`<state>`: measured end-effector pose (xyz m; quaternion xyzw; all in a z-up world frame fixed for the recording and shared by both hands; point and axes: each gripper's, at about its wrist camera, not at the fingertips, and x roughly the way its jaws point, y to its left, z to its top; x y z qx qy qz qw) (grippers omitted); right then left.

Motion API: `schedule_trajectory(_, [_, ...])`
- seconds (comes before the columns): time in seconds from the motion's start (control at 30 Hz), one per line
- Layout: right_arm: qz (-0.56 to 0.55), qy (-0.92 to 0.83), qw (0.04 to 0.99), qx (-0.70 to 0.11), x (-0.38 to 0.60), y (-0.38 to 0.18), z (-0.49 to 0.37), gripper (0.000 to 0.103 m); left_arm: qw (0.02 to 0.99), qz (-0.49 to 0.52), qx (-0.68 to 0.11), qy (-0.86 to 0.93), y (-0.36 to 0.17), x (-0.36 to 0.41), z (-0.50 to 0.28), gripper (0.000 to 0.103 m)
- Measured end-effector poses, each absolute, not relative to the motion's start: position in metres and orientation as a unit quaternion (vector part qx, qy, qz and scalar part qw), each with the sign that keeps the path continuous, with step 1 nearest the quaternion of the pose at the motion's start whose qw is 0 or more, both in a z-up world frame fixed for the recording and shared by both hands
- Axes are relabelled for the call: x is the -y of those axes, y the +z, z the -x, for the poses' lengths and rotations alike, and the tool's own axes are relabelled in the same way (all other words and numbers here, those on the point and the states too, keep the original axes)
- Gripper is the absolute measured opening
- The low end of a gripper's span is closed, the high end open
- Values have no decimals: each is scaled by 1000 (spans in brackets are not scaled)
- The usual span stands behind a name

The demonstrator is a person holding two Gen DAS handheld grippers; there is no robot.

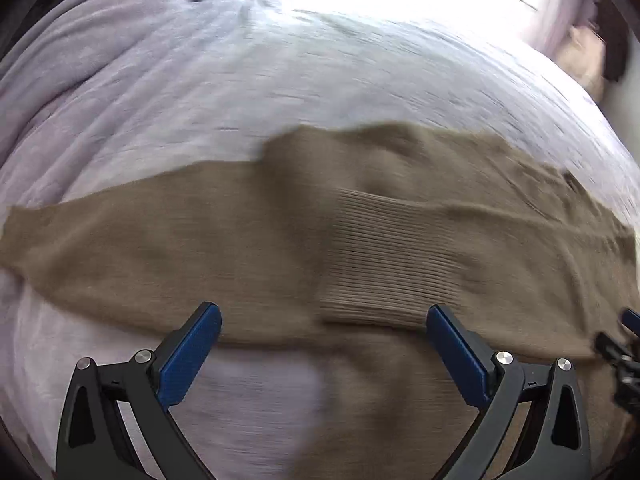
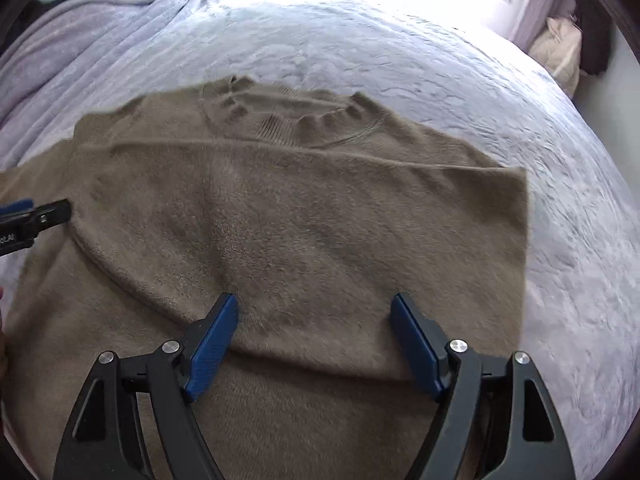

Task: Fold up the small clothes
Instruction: 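Grasp the other sleeve cuff with the left gripper, then fold the held sleeve across the sweater body with the left gripper and release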

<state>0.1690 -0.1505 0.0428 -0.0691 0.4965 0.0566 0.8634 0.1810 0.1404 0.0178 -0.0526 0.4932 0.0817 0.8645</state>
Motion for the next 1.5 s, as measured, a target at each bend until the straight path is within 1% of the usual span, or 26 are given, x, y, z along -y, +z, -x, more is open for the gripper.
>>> schedule_trajectory(0.1, [61, 84, 879, -465, 130, 70, -171, 81, 849, 103, -491, 163, 17, -210, -180, 103])
schedule_trajectory(0.2, [98, 110, 883, -445, 83, 86, -178, 81, 802, 187, -501, 267, 3, -291, -166, 103])
schedule_trajectory(0.27, [123, 129, 880, -441, 49, 88, -179, 81, 779, 250, -481, 314, -3, -337, -146, 103])
schedule_trajectory(0.37, [148, 157, 870, -443, 8, 82, -177, 81, 766, 310, -453, 333, -12, -383, -130, 103])
schedule_trajectory(0.43, [165, 170, 863, -447, -15, 76, -174, 81, 770, 322, -450, 318, -16, -400, -141, 103])
schedule_trajectory(0.6, [195, 174, 849, -459, -47, 61, -170, 81, 789, 302, -442, 302, -11, -424, -184, 103])
schedule_trajectory(0.63, [198, 173, 848, -461, -50, 60, -170, 81, 792, 301, -440, 299, -11, -426, -187, 94])
schedule_trajectory(0.67, [199, 171, 848, -461, -50, 61, -170, 81, 801, 296, -430, 295, -7, -424, -186, 76])
schedule_trajectory(0.7, [196, 170, 849, -460, -50, 62, -172, 81, 814, 284, -419, 284, -1, -417, -182, 26])
schedule_trajectory(0.73, [187, 171, 851, -459, -49, 65, -175, 81, 824, 279, -415, 267, 3, -413, -179, 11])
schedule_trajectory(0.87, [127, 165, 859, -468, -52, 72, -198, 81, 841, 275, -389, 255, 18, -408, -162, 11])
schedule_trajectory(0.97, [111, 142, 865, -468, -69, 66, -227, 81, 850, 279, -370, 250, 34, -409, -150, 11])
schedule_trajectory(1.17, [152, 106, 848, -497, -123, 20, -279, 81, 867, 269, -345, 239, 60, -404, -136, 11])
schedule_trajectory(1.23, [182, 92, 848, -489, -142, 6, -288, 82, 867, 269, -345, 237, 63, -405, -132, 11])
schedule_trajectory(1.33, [185, 96, 854, -477, -156, 9, -301, 81, 866, 272, -345, 239, 61, -404, -123, 11])
schedule_trajectory(1.4, [154, 102, 854, -487, -152, 19, -303, 82, 866, 268, -345, 243, 60, -401, -117, 11])
schedule_trajectory(1.5, [108, 151, 855, -485, -141, 30, -280, 82, 867, 270, -342, 241, 61, -396, -116, 11])
